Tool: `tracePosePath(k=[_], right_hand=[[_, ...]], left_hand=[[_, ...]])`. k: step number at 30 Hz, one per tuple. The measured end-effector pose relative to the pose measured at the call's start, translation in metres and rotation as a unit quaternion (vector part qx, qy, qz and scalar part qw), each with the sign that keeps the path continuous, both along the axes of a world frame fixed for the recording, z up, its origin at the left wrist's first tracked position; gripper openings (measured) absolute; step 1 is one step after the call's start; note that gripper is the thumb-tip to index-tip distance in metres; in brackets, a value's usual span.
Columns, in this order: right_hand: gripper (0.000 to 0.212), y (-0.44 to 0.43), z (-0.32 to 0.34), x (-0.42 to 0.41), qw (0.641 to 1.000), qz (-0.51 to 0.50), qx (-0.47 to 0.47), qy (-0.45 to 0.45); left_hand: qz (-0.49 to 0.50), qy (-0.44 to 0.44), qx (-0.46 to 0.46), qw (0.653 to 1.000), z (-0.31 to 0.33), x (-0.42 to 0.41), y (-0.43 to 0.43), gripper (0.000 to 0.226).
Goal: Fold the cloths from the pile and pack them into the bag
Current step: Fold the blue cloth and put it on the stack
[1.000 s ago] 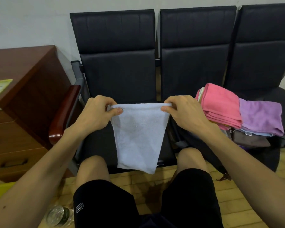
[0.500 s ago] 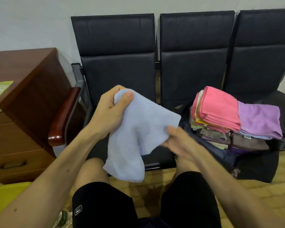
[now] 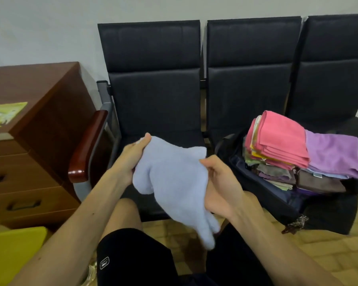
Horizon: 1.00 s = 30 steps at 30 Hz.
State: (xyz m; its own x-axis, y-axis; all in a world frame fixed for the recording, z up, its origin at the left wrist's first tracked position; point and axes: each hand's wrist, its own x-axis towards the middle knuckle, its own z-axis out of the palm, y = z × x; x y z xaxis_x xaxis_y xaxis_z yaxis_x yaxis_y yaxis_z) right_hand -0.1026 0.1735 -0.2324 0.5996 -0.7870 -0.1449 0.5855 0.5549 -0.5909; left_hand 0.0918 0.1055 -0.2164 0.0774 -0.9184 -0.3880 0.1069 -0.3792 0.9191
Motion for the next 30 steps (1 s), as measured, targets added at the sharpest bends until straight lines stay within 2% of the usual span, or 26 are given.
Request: tracePosePath(k=[1,3,5,9,11,13,18,20,22,23,25,28,30], right_hand=[[0.041,0.000,0.003,-0.002,1.000,-0.024,0.004,0.002],[0.045,-0.002,0.009,-0.009,0.998,-0.066,-0.009,0.003],[0.036,-0.004,0.017,-0.015,0.994,-0.112,-0.016,-0.002],[0.039,-0.008,0.028,-0.026,0.982,-0.188,-0.017,0.012],[0.033,-0.010,0.029,-0.031,0.977,-0.213,0.001,0.029],[0.031,-0.009,0.031,-0.034,0.975,-0.221,-0.003,0.029],[0.033,-0.010,0.032,-0.041,0.963,-0.264,-0.005,0.052],[0.047,-0.010,0.021,-0.030,0.951,-0.276,0.013,0.139],[0.042,-0.004,0.003,-0.022,0.913,-0.307,0.060,0.263],[0.039,0.001,-0.002,-0.021,0.914,-0.256,0.058,0.310],[0.047,0.007,-0.004,-0.029,0.917,-0.174,0.002,0.358],[0.055,0.001,0.003,-0.043,0.864,-0.230,-0.048,0.445],[0.045,0.000,0.013,-0.039,0.840,-0.203,-0.115,0.489]], left_hand=[[-0.008,0.087,0.030,0.996,0.000,-0.002,0.007,0.039],[-0.012,0.251,0.025,0.968,-0.008,-0.006,0.019,0.059],[-0.039,0.351,0.003,0.936,-0.019,-0.012,0.031,0.074],[-0.177,0.432,0.026,0.884,-0.038,-0.016,0.043,0.108],[-0.237,0.442,0.024,0.865,-0.041,-0.015,0.049,0.111],[-0.265,0.406,0.014,0.875,-0.041,-0.012,0.051,0.096],[-0.262,0.228,0.025,0.937,-0.036,-0.007,0.055,0.029],[-0.223,0.188,0.002,0.956,-0.030,-0.007,0.055,0.027],[-0.182,0.146,-0.024,0.972,-0.022,-0.007,0.052,0.028],[-0.171,0.113,-0.030,0.978,-0.020,-0.006,0.050,0.030],[-0.168,0.041,-0.028,0.985,-0.016,-0.005,0.045,0.029],[-0.148,-0.034,-0.027,0.988,-0.016,-0.003,0.039,0.026],[-0.108,-0.060,-0.031,0.992,-0.016,-0.003,0.032,0.031]])
